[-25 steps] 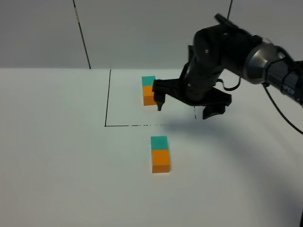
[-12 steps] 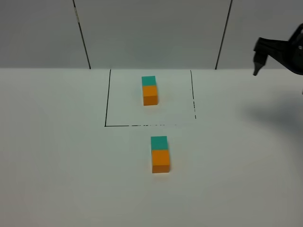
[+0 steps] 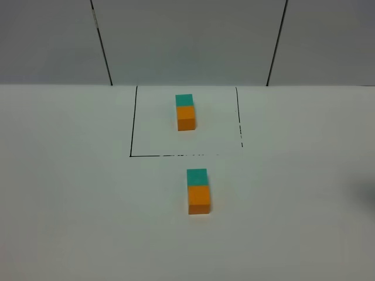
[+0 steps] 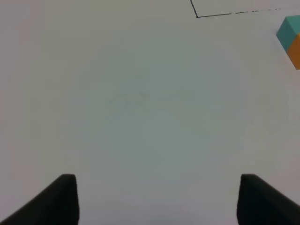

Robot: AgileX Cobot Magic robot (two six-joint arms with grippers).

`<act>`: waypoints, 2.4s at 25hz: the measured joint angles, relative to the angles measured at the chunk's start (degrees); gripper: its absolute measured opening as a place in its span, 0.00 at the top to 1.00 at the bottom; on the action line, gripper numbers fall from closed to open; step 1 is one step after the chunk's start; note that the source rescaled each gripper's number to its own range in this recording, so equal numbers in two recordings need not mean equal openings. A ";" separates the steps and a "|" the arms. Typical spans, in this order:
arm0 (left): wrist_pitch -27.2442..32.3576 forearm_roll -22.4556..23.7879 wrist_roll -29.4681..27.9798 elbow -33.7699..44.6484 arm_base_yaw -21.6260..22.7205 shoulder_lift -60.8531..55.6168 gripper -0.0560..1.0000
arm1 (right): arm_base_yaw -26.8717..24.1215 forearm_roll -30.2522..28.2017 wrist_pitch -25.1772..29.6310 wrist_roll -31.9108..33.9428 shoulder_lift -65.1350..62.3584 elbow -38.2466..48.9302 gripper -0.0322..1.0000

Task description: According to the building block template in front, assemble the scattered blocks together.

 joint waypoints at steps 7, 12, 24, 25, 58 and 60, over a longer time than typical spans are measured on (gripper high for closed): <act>0.00 0.00 0.00 0.00 0.00 0.00 0.47 | 0.30 -1.29 3.01 0.00 -19.35 13.47 0.01; 0.00 0.00 0.00 0.00 0.00 0.00 0.47 | 4.34 -1.85 3.10 -1.72 -31.31 21.52 0.03; 0.00 0.00 0.00 0.00 0.00 0.00 0.47 | 6.94 -4.83 7.18 -4.48 -56.13 31.59 0.19; 0.00 0.00 0.00 0.00 0.00 0.00 0.47 | 6.94 -4.83 6.99 -5.21 -58.17 32.36 0.20; 0.00 0.00 0.00 0.00 0.00 0.00 0.47 | 7.00 -4.93 6.00 -7.25 -72.40 34.31 0.24; 0.00 0.00 0.00 0.00 0.00 0.00 0.47 | 7.00 -4.93 6.00 -7.25 -72.40 34.31 0.24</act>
